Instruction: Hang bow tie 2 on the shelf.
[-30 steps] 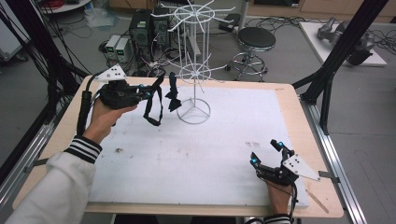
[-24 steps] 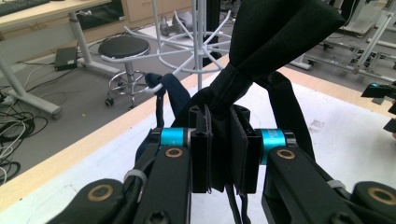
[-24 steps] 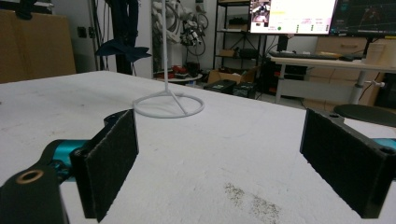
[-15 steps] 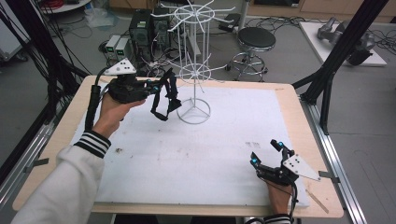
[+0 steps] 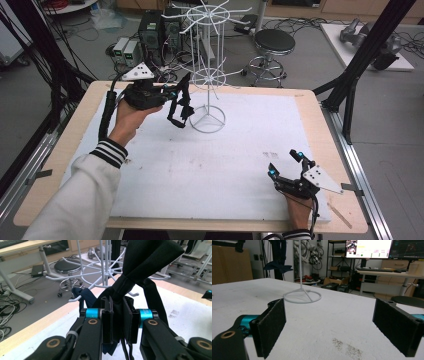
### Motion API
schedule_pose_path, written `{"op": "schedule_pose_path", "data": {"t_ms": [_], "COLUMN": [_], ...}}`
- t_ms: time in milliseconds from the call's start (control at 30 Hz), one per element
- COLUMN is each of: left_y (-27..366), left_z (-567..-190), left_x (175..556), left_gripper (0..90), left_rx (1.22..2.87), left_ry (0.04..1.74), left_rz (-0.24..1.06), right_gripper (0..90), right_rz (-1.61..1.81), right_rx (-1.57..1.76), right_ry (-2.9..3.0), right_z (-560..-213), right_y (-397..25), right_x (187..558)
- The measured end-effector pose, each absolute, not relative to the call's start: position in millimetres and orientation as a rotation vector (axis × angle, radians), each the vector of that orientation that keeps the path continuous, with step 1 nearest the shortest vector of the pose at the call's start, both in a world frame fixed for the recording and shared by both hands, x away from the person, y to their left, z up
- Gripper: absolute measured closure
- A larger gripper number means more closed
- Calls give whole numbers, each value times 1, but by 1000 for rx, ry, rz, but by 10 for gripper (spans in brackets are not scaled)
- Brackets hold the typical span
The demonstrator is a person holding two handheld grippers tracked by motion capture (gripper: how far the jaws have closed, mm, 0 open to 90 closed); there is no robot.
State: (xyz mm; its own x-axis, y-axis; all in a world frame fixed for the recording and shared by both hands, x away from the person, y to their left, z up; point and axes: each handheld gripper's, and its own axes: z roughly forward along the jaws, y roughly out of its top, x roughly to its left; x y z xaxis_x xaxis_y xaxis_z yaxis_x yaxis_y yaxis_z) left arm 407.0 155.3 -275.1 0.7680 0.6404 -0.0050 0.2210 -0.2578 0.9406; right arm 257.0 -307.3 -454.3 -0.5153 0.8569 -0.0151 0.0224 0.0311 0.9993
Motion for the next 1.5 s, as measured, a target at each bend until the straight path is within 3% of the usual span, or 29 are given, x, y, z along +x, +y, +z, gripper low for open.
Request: {"op": "schedule_pose_path", "data": {"t_ms": [1500], "left_y": [126], "left_z": [-298], "left_x": [417], "left_gripper": [793], "left_rx": [1880], "left_ry": [735], "left_rz": [507], "right_gripper": [109], "right_rz": [1566], "right_rx": [905], "right_ry": [1632], "right_z": [-454], "right_y": [-307], "right_x": [257]}}
